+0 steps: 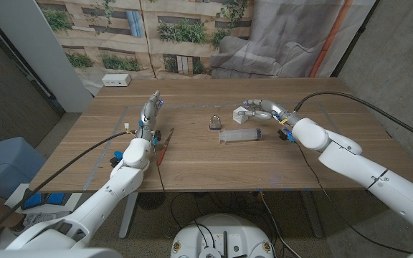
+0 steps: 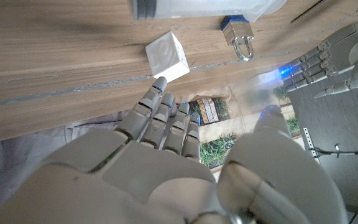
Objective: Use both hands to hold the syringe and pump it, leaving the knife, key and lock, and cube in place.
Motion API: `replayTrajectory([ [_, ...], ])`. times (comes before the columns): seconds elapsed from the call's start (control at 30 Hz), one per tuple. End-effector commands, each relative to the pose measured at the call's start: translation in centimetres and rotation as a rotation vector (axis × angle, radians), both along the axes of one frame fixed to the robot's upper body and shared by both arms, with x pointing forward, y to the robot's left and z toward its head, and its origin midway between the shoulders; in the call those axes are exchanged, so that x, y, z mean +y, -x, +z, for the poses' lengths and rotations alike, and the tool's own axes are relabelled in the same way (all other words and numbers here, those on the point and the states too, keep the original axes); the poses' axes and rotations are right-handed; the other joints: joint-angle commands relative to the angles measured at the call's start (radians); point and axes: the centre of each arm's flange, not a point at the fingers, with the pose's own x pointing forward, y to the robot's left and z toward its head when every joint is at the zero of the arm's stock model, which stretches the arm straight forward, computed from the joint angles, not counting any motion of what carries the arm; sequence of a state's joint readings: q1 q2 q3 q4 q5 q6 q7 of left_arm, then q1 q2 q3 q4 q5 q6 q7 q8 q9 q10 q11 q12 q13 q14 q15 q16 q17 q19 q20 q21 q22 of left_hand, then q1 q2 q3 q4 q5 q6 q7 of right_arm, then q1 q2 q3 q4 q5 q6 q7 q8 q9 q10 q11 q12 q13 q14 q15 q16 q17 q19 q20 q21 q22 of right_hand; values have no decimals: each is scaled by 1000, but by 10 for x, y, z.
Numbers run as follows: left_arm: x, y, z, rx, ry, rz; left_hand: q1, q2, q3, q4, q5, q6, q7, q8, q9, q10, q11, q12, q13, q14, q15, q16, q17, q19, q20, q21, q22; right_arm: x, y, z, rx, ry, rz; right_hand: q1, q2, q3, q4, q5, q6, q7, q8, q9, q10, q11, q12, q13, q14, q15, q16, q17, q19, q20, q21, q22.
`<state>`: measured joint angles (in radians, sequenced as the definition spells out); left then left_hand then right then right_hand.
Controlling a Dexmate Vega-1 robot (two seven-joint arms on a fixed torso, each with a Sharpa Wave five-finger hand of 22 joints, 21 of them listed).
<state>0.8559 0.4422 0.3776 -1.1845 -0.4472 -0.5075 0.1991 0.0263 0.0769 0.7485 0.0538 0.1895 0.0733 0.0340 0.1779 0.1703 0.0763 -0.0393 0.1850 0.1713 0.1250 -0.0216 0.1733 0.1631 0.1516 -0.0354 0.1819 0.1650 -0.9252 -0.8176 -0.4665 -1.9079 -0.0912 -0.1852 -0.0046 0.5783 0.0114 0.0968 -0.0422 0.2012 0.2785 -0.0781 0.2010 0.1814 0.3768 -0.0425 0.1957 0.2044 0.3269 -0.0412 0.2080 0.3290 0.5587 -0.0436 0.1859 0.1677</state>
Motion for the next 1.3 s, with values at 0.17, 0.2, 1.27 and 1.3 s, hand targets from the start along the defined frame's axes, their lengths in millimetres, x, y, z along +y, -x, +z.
replayTrajectory([
  [0.17, 5, 0, -3, -25, -35, -26, 5, 73, 6, -3, -3, 11, 3, 6, 5, 2, 7, 3, 3, 4, 6, 0, 2, 9, -26, 8, 4, -31, -20, -5, -47, -383, 27, -36, 7, -3, 18, -6, 10, 12, -3, -1, -21, 2, -6, 0, -20, -6, -5, -2, -23, -4, -6, -2],
  [0.2, 5, 0, -3, -28, -33, -23, 5, 73, 6, -3, -3, 11, 4, 6, 5, 2, 7, 3, 3, 4, 7, 0, 2, 9, -26, 8, 4, -33, -22, -7, -47, -411, 36, -39, 10, -3, 19, -6, 11, 12, -3, -1, -22, 2, -6, -1, -21, -6, -5, -2, -28, -5, -7, -2],
  [1.27, -4, -5, 1, -36, -13, -58, 5, 75, 9, -3, -3, 12, 5, 5, 5, 3, 9, 3, 3, 4, 8, 0, 3, 6, -27, 7, 4, -62, -40, -39, 10, -863, 151, -218, 48, -43, 88, 4, -113, 95, -28, -5, -145, 32, -17, -14, -171, 30, -25, -44, -265, 8, -16, -2],
  [1.3, -4, -5, 0, -32, -13, -56, 5, 75, 9, -3, -3, 12, 5, 5, 5, 3, 9, 3, 3, 4, 8, 0, 3, 6, -27, 7, 4, -63, -41, -42, 16, -866, 148, -219, 48, -43, 88, 4, -113, 95, -28, -5, -145, 32, -17, -14, -172, 29, -25, -44, -265, 8, -16, -2],
])
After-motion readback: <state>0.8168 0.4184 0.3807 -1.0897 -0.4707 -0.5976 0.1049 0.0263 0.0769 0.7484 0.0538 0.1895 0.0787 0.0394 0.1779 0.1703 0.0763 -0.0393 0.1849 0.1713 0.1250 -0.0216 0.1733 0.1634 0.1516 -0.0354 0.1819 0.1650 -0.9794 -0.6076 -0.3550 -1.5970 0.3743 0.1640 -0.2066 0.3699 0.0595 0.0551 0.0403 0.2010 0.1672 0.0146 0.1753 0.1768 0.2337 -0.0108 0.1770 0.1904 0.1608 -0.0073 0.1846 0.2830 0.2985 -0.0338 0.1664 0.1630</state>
